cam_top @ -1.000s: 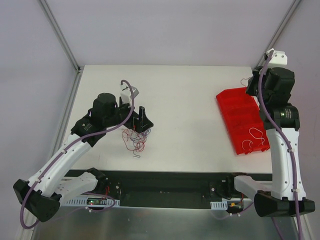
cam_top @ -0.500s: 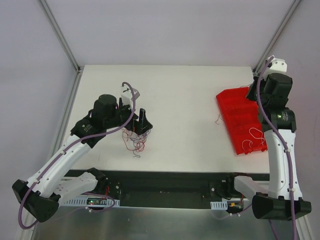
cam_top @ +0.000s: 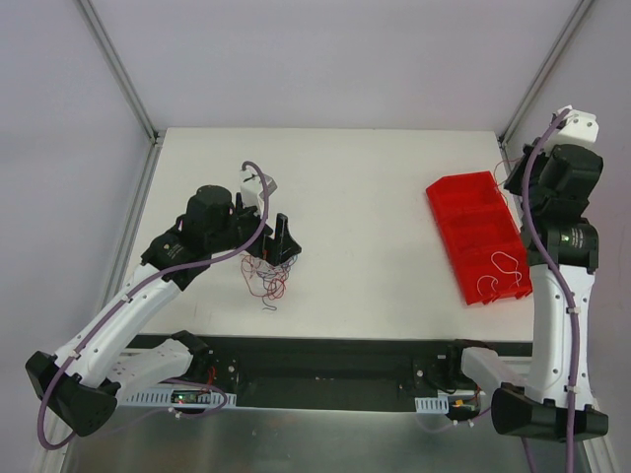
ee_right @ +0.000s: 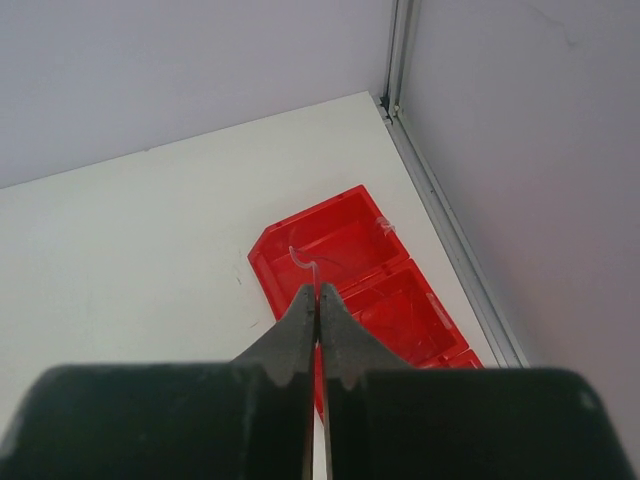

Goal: Untangle the cables

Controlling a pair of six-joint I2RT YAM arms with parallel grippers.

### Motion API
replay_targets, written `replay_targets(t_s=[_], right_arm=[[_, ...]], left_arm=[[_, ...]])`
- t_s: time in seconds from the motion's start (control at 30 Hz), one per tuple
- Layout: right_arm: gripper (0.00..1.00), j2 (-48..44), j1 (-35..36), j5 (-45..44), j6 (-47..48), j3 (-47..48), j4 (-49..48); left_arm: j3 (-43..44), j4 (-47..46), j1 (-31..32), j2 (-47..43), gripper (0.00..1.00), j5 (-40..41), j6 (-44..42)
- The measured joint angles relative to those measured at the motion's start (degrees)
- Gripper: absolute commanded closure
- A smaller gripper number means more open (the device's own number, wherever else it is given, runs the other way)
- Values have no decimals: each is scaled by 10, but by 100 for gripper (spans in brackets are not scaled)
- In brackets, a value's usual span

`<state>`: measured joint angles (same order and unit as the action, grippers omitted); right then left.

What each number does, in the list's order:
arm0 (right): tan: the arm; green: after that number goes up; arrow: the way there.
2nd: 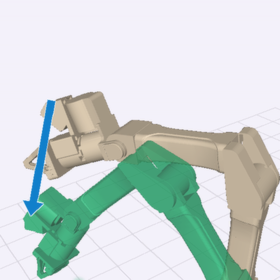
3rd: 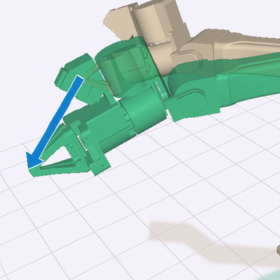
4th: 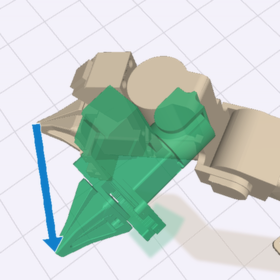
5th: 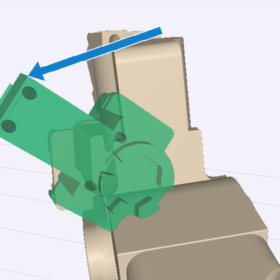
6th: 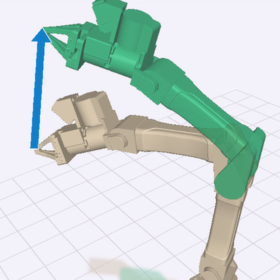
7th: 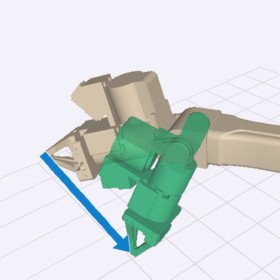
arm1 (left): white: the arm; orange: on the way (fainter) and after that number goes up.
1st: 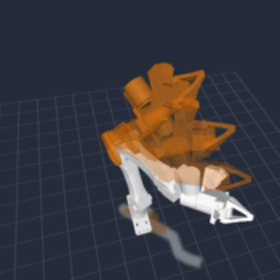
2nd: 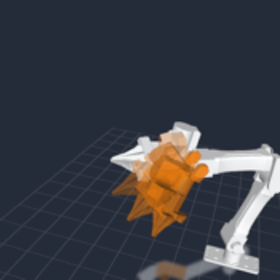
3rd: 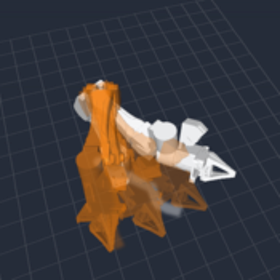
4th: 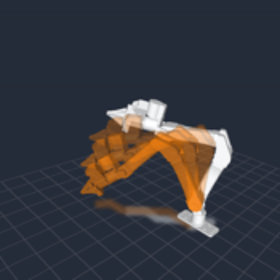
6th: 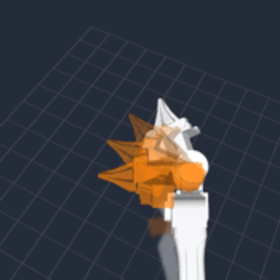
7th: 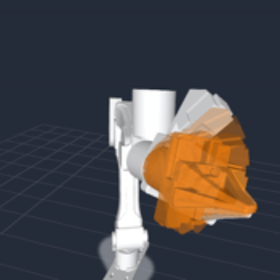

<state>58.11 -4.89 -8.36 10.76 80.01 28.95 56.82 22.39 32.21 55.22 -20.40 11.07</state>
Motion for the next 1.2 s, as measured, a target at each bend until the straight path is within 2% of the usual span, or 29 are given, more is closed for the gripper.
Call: replay_targets(t_s=[0.23, 0.37, 0.7, 1.2], right_arm=[[100, 2, -9, -6, 0, -1, -2], [100, 1, -12, -23, -9, -34, -25], [100, 51, -46, -17, -104, -156, -64], [100, 144, -140, -8, -229, -180, -49]], left_arm=[[0, 0, 0, 0, 1, 0, 0], [0, 0, 0, 0, 1, 0, 0], [0, 0, 0, 0, 1, 0, 0], [-1, 1, 0, 4, 1, 0, 0]])
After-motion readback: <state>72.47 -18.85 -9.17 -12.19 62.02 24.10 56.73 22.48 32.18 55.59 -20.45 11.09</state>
